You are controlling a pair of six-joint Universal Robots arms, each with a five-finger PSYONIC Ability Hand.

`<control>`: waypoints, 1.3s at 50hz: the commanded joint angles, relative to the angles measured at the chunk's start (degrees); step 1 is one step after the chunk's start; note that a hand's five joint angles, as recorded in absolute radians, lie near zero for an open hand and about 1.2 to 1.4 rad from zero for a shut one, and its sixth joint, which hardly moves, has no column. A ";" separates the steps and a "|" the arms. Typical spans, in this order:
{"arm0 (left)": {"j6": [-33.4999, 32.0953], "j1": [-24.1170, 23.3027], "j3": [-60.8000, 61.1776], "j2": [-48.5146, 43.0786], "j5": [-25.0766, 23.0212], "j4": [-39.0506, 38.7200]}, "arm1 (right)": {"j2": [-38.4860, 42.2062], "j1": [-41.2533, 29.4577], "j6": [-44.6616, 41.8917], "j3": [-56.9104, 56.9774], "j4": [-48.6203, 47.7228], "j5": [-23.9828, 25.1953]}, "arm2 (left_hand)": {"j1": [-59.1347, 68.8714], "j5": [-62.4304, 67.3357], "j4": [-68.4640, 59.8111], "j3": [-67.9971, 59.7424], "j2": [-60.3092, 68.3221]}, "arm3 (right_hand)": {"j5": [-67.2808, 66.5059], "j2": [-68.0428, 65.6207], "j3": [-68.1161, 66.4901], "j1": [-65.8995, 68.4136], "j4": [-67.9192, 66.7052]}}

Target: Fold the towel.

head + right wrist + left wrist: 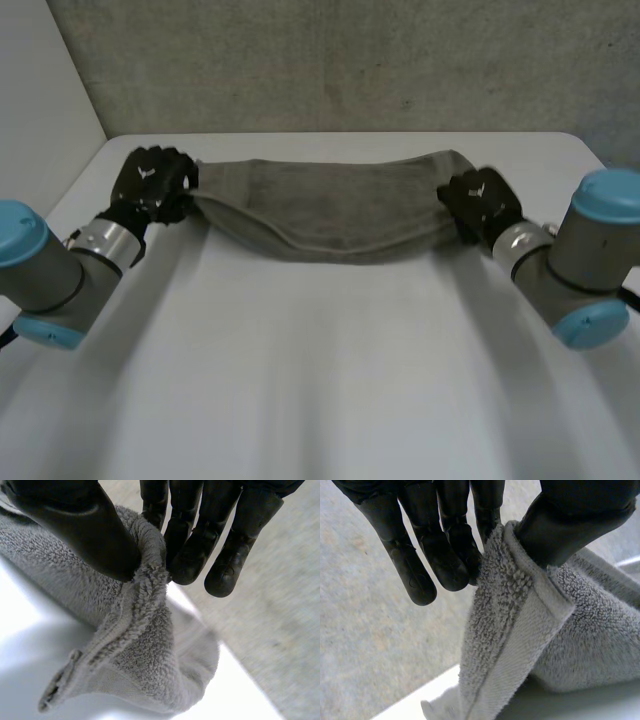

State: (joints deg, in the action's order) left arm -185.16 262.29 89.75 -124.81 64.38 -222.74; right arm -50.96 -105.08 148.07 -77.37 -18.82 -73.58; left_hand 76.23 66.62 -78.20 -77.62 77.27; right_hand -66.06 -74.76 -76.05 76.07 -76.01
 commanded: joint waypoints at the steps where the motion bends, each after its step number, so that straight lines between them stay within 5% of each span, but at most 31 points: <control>1: -6.35 0.15 -0.18 0.71 0.13 4.76 | -0.97 0.05 0.29 -4.00 0.53 -1.13 | 3.77 3.38 -1.80 -2.38 2.73 | -3.94 -5.24 -3.95 3.93 -3.99; 12: -6.27 0.94 -0.45 1.24 0.84 7.14 | -3.09 0.23 0.30 -8.23 0.18 -3.06 | 3.77 3.38 -1.80 -2.38 2.73 | 38.69 37.39 38.68 -38.70 38.64; 17: -6.27 1.38 0.34 2.64 0.93 7.14 | -2.65 0.23 0.12 -8.14 0.27 -5.69 | 3.77 3.38 -1.80 -2.38 2.73 | 43.26 41.96 43.25 -43.27 43.21; 41: -6.27 1.73 0.34 2.73 1.10 7.14 | -7.93 -0.12 -0.32 -9.29 0.71 -13.44 | 3.77 3.38 -1.80 -2.38 2.73 | 37.55 36.25 37.54 -37.56 37.50; 48: -6.35 1.73 0.34 2.56 1.10 7.05 | -7.57 0.14 -0.41 -9.20 0.62 -12.73 | 3.77 3.38 -1.80 -2.38 2.73 | 26.44 25.15 26.44 -26.46 26.40; 55: -6.35 1.73 0.25 2.38 1.01 7.05 | -6.35 0.14 -0.32 -9.11 0.71 -9.32 | 3.77 3.38 -1.80 -2.38 2.73 | -2.47 -3.76 -2.47 2.45 -2.51; 59: -6.35 1.73 0.25 2.29 1.01 7.05 | -6.26 0.23 0.03 -9.29 0.80 -7.20 | 3.77 3.38 -1.80 -2.38 2.73 | -0.81 -2.10 -0.81 0.80 -0.85; 65: -6.35 1.73 0.25 2.21 1.01 7.05 | -5.38 0.32 0.56 -9.20 1.15 -6.93 | 3.77 3.38 -1.80 -2.38 2.73 | 19.21 17.91 19.20 -19.22 19.17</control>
State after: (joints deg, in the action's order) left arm -191.52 264.03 90.01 -122.51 65.39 -215.69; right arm -57.07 -104.85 148.18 -86.62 -17.99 -80.93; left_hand 76.23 66.62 -78.20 -77.62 77.25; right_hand -53.80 -63.25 -63.63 63.44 -63.98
